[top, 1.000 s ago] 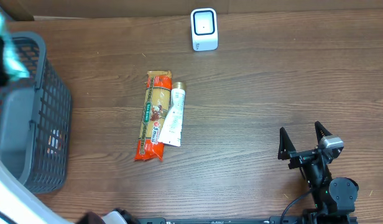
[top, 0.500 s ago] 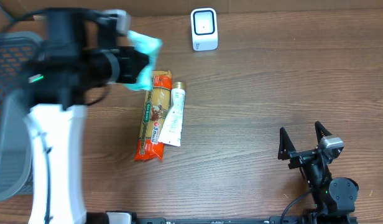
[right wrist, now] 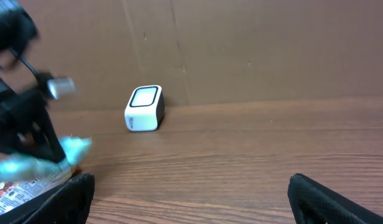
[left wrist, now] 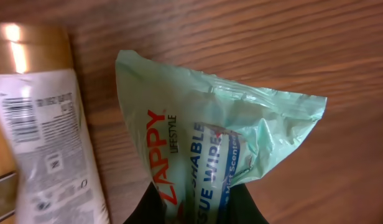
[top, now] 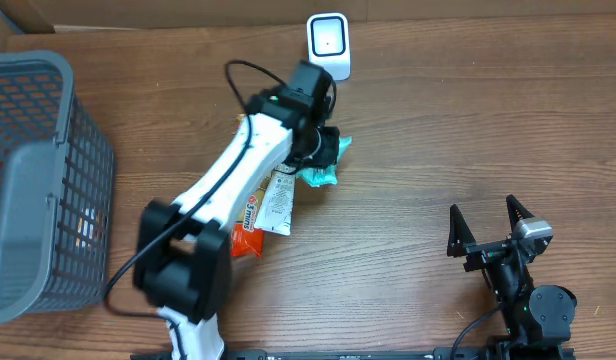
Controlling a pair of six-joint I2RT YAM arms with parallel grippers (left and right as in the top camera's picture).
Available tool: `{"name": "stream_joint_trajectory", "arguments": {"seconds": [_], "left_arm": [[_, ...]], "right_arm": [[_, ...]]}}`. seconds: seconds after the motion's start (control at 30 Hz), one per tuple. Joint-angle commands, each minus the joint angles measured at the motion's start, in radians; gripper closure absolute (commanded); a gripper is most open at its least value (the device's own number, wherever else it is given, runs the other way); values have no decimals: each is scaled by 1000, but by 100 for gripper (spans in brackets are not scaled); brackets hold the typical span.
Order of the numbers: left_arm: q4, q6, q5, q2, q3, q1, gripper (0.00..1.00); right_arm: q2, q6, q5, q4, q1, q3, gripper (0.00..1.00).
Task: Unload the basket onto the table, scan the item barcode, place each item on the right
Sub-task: 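Carry the wipes pack out and place it right of the tube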
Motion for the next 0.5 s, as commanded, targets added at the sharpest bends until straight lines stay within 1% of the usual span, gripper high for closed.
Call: {"name": "stream_joint_trajectory", "arguments": {"seconds": [0.0, 0.03, 0.13, 0.2, 0.23, 0.33, 0.47], "left_arm": [[8, -52, -37, 62, 2, 3, 84], [8, -51, -36, 82, 2, 3, 75], [2, -22, 14, 123, 2, 3, 31], [1, -5, 45, 131, 2, 3, 9], [1, -5, 53, 130, 3, 3, 0], [-11, 4, 70, 109, 25, 7, 0], [-85, 46, 68, 48, 128, 16, 0]], "right_arm": [[-12, 2, 10, 4, 8, -11, 0], [-12, 2, 10, 4, 8, -11, 0], [-12, 2, 10, 4, 8, -11, 0], [-12, 2, 10, 4, 8, -11, 0], [-12, 2, 10, 4, 8, -11, 0], [-12, 2, 10, 4, 8, -11, 0], [-12, 2, 10, 4, 8, -11, 0]]}}
